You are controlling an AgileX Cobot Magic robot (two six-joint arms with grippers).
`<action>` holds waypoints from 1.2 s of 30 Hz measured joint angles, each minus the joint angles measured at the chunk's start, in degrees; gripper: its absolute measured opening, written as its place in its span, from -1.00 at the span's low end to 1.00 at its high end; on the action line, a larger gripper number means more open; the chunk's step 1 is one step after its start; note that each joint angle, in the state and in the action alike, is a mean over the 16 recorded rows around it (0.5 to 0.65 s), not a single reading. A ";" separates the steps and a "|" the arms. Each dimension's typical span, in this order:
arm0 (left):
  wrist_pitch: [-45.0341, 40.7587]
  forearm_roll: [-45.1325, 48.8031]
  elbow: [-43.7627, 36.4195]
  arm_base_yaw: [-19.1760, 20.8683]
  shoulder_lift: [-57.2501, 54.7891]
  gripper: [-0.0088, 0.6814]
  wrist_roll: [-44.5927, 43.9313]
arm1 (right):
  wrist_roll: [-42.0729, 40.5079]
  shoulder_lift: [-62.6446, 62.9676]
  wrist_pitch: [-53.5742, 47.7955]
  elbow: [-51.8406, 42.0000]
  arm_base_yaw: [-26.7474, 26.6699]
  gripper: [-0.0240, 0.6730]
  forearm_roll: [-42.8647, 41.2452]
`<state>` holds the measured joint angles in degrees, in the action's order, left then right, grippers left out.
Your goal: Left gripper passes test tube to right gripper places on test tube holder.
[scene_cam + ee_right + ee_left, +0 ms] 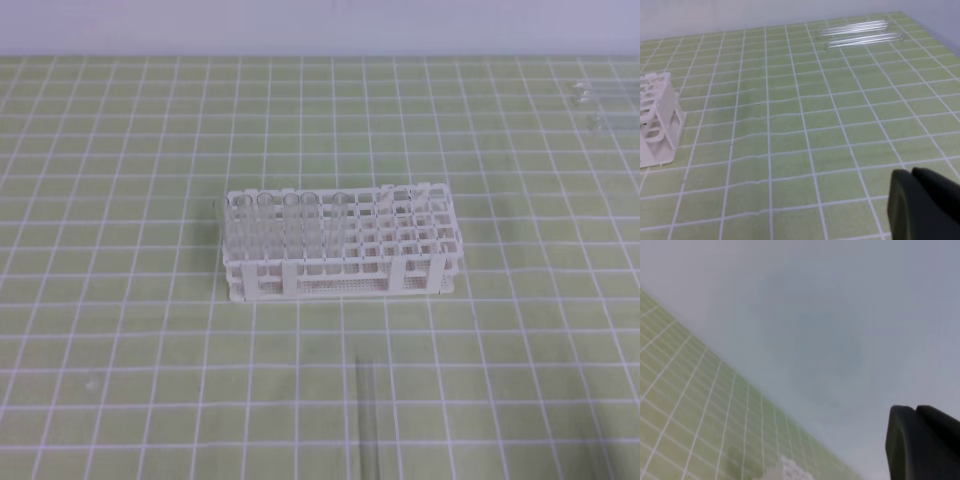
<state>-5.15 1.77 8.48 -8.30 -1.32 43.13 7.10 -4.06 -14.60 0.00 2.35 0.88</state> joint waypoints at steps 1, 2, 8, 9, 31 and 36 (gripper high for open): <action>-2.57 -0.21 1.63 -1.02 -0.82 -0.98 -1.34 | 0.00 0.00 0.00 0.00 0.00 -0.98 0.00; -5.14 -0.42 3.32 -2.02 -1.79 -0.98 -2.58 | 0.00 0.00 0.00 0.00 0.00 -0.98 0.00; -24.70 -3.46 15.66 -8.46 -12.96 -0.98 -16.96 | -0.01 0.00 0.00 0.00 0.00 -0.98 0.00; -27.53 -4.16 17.51 -9.28 -15.65 -0.98 -19.65 | -0.02 0.00 0.00 0.00 0.00 -0.98 0.00; -53.71 -11.82 44.70 -32.66 -71.68 -0.98 -39.34 | -0.03 0.00 0.00 0.00 0.00 -0.98 0.00; -51.54 -11.56 46.68 -40.55 -78.77 -0.98 -35.13 | -0.03 0.00 0.00 0.00 0.00 -0.98 0.00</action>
<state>-56.69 -9.79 55.16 -48.85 -80.09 8.00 7.07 -4.06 -14.60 0.00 2.35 0.88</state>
